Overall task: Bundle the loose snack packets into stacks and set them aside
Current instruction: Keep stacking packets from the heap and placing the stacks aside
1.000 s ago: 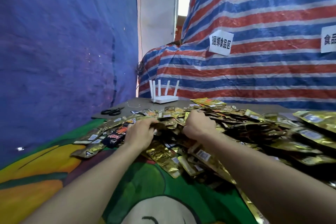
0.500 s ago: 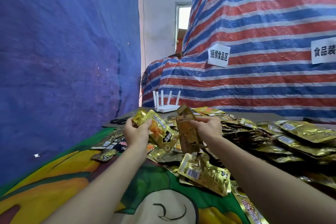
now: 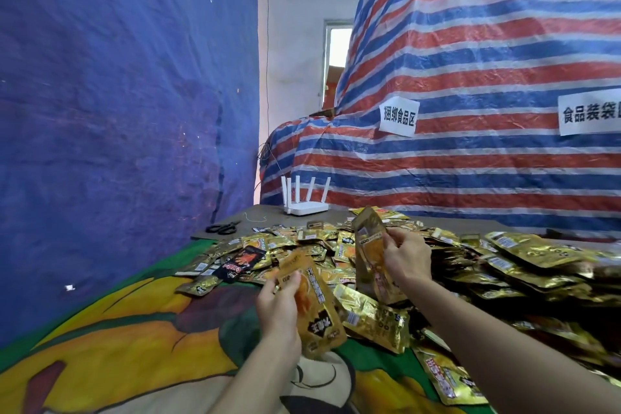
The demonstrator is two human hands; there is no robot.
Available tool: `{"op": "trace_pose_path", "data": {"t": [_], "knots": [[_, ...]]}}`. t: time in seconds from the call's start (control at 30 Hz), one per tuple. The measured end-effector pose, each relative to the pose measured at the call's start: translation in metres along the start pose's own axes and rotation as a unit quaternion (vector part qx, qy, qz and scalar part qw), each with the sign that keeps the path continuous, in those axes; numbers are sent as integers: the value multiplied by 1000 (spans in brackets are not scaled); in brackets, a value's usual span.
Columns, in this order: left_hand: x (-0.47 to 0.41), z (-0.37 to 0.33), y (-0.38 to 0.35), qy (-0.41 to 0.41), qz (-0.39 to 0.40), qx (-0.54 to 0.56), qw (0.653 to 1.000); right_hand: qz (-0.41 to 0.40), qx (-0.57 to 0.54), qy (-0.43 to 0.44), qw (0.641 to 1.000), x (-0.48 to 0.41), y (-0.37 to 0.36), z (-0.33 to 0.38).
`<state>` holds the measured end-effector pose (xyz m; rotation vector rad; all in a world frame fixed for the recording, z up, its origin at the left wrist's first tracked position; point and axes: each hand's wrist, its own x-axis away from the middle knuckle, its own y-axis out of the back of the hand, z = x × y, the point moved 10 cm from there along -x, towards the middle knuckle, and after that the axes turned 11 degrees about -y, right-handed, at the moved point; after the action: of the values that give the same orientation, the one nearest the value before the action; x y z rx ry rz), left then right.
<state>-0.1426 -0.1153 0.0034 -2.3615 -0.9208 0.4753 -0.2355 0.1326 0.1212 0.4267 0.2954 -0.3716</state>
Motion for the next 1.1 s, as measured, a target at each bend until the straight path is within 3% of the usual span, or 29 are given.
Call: {"op": "trace_pose_path", "data": {"t": [0.17, 0.37, 0.53, 0.7, 0.93, 1.1], "knots": [[-4, 4, 7, 7, 3, -32, 999, -82, 69, 49, 993, 7, 14, 11], [-5, -4, 4, 4, 17, -28, 999, -80, -24, 59, 995, 16, 26, 18], [9, -7, -15, -3, 76, -67, 995, 13, -101, -64, 993, 30, 24, -7], [22, -2, -30, -4, 146, -124, 981, 141, -163, -226, 950, 77, 10, -42], [30, -3, -31, -20, 158, -171, 972, 254, -325, -285, 865, 117, -11, -71], [44, -24, -43, -137, 208, -236, 939, 305, -331, -277, 849, 126, -22, -68]]}}
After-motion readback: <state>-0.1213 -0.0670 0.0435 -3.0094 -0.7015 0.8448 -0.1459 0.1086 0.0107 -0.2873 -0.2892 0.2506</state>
